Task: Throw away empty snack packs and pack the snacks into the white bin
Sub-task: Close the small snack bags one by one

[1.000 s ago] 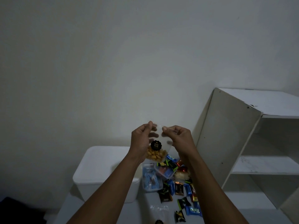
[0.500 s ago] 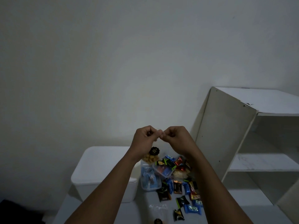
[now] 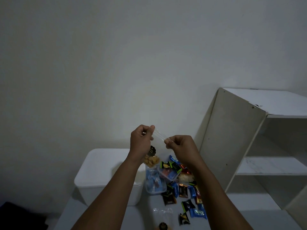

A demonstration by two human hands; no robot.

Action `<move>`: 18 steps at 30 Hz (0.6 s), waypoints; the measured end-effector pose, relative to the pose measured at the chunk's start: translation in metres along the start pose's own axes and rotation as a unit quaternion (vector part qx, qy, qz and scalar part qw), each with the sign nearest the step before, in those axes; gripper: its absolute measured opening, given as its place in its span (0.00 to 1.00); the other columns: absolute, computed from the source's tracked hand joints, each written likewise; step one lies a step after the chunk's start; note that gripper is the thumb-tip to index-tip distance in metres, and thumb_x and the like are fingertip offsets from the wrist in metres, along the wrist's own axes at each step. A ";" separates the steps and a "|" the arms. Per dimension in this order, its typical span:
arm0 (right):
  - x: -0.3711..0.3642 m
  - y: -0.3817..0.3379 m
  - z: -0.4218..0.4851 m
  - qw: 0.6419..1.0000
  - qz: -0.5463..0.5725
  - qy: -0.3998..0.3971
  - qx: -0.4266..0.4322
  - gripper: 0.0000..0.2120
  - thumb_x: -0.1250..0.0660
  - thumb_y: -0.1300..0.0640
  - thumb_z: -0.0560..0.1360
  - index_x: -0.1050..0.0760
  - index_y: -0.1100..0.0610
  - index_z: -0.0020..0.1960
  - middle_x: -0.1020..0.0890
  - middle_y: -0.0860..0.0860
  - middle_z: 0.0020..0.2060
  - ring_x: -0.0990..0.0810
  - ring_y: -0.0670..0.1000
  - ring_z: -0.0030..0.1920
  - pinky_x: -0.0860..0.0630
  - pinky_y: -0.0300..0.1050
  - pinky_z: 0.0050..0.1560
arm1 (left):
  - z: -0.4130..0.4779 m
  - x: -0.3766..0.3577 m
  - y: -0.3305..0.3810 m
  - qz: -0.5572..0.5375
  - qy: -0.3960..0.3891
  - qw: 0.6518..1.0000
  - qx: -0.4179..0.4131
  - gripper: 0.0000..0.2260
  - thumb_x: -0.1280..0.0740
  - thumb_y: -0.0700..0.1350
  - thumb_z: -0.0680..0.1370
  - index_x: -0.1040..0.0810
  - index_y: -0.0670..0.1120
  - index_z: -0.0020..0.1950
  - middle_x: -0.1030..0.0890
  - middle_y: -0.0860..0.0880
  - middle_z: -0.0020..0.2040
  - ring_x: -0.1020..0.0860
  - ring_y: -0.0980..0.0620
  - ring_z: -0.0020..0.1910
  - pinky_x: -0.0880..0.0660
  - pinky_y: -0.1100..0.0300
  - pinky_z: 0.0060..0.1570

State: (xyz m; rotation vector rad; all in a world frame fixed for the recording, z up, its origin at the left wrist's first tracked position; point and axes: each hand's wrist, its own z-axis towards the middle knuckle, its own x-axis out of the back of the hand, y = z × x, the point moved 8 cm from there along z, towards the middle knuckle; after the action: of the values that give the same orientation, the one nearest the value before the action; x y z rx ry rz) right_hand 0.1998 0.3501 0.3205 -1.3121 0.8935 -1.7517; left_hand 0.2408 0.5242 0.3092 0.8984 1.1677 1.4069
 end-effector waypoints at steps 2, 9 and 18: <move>0.004 0.002 0.000 0.999 -0.015 0.041 -0.003 0.13 0.28 0.50 0.76 0.17 0.58 0.38 0.15 0.51 0.35 0.16 0.51 0.41 0.21 0.47 0.45 | 0.001 -0.001 -0.004 -0.011 0.005 1.000 0.010 0.12 0.32 0.50 0.80 0.24 0.46 0.38 0.22 0.47 0.34 0.24 0.53 0.36 0.26 0.57 0.43; 0.000 0.016 -0.009 0.996 0.015 0.074 -0.039 0.20 0.24 0.46 0.71 0.20 0.63 0.34 0.17 0.56 0.30 0.23 0.46 0.28 0.27 0.40 0.33 | 0.002 0.000 -0.013 -0.015 0.002 0.999 0.028 0.11 0.31 0.49 0.79 0.20 0.44 0.41 0.21 0.50 0.39 0.24 0.56 0.39 0.29 0.63 0.43; -0.029 0.023 -0.007 0.938 0.298 -0.061 -0.168 0.10 0.30 0.58 0.78 0.17 0.65 0.52 0.17 0.55 0.38 0.21 0.50 0.33 0.22 0.46 0.39 | -0.004 -0.015 -0.017 -0.013 -0.102 0.992 0.079 0.07 0.30 0.48 0.78 0.15 0.46 0.51 0.16 0.53 0.45 0.21 0.63 0.42 0.28 0.64 0.44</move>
State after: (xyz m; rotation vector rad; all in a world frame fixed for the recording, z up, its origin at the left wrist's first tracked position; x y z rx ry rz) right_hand 0.2022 0.3654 0.2858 -1.1701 1.3883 -1.0679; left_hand 0.2442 0.5079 0.2926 1.1058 1.1413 1.1832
